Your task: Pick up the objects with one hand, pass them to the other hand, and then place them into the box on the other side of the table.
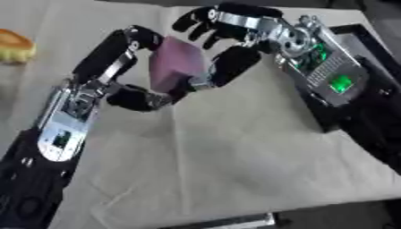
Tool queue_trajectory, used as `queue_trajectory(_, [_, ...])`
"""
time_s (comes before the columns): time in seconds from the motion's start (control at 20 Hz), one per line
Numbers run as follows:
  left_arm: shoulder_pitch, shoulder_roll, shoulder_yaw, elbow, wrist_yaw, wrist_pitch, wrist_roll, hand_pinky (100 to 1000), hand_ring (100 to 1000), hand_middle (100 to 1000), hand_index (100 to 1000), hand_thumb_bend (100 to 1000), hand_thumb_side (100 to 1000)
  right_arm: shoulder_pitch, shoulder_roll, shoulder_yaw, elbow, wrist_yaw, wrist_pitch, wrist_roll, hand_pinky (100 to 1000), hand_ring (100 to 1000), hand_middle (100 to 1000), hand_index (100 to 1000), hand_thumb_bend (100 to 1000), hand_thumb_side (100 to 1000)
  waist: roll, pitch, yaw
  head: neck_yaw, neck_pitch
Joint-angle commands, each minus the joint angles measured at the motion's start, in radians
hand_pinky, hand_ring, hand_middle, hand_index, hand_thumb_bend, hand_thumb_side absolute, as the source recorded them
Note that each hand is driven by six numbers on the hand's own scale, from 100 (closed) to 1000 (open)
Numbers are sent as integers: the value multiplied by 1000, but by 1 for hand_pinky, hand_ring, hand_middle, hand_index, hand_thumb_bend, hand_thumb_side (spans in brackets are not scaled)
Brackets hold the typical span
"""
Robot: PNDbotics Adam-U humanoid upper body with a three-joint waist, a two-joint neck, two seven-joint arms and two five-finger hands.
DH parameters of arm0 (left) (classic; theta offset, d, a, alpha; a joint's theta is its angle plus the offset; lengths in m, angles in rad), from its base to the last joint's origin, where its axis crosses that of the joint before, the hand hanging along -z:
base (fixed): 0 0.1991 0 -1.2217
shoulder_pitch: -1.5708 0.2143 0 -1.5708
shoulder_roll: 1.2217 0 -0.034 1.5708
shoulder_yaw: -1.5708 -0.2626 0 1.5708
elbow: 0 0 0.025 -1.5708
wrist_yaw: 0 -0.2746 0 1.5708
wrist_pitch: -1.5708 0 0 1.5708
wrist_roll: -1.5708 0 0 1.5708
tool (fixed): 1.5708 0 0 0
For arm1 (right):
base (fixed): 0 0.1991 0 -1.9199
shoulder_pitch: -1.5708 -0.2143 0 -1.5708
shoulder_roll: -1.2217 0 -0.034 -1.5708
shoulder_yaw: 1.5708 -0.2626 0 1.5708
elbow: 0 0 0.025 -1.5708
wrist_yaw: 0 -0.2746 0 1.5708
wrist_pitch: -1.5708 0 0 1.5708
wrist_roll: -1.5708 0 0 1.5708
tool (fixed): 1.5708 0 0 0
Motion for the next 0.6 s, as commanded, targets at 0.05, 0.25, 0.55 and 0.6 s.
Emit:
queue_trajectory(0.05, [-21,-4,-4,-25,17,-12,0,655,594,404,395,100,369,-16,-10,-5,8,1,1,-10,801,872,869,884,532,246,-12,1,-1,-4,5])
queue_trajectory(0.25, [-21,-5,-5,-25,26,-20,0,655,594,404,395,100,374,-16,-9,-4,14,-9,4,-14,802,858,836,859,483,249,-11,1,-1,-5,5])
queue_trajectory(0.55, [-20,-7,-5,-22,26,-21,-4,656,594,405,399,100,376,-15,-7,-8,14,-38,6,-38,772,777,656,725,338,126,-11,1,-1,-6,5])
queue_trajectory(0.6, [-20,-7,-5,-22,26,-21,-4,656,594,405,399,100,376,-15,-6,-8,13,-44,5,-45,770,772,647,719,333,119,-11,1,-1,-7,5])
